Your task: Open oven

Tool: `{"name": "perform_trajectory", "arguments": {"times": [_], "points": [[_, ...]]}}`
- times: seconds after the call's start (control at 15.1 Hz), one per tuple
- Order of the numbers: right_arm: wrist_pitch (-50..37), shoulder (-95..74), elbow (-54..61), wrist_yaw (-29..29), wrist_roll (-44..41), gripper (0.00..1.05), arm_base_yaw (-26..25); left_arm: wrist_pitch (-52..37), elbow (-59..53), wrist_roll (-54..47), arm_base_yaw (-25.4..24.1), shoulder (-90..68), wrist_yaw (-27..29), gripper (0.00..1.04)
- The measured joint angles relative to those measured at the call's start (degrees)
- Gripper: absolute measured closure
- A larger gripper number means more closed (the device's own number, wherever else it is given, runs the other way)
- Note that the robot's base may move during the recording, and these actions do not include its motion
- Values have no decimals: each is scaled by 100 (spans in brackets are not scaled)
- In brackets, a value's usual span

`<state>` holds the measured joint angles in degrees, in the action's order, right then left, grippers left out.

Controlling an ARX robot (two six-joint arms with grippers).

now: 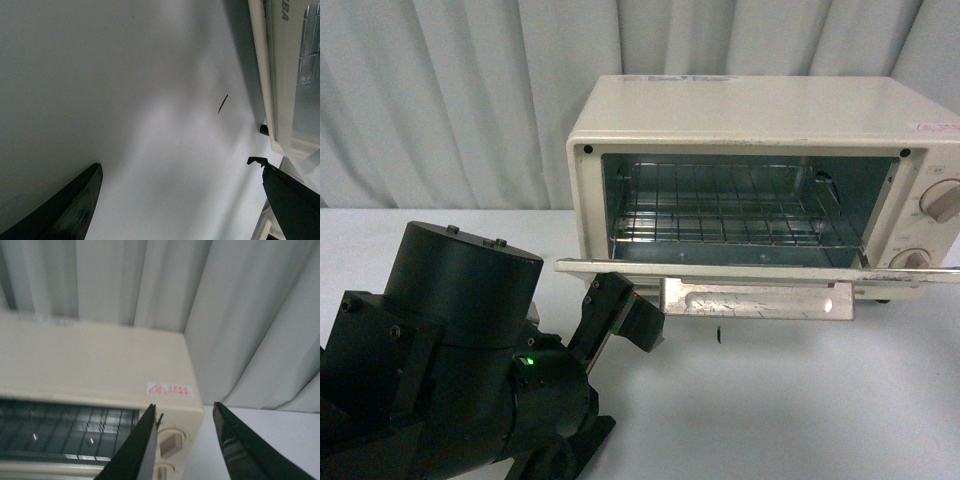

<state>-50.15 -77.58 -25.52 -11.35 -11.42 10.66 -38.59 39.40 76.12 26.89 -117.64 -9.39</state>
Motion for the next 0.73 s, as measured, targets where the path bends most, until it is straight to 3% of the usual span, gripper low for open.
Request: {"name": "perform_trajectory", "arguments": {"times": [0.27, 0.66, 0.73], "points": [[-195, 850, 966, 348, 901, 103, -247, -4, 2, -2, 0, 0, 9, 7], [271, 2199, 1838, 695, 1038, 103, -597, -2, 0, -2, 0, 0, 13, 7], [415, 2439, 1941, 1005, 1038, 103, -866, -2, 0, -2, 0, 0, 15, 7]]}}
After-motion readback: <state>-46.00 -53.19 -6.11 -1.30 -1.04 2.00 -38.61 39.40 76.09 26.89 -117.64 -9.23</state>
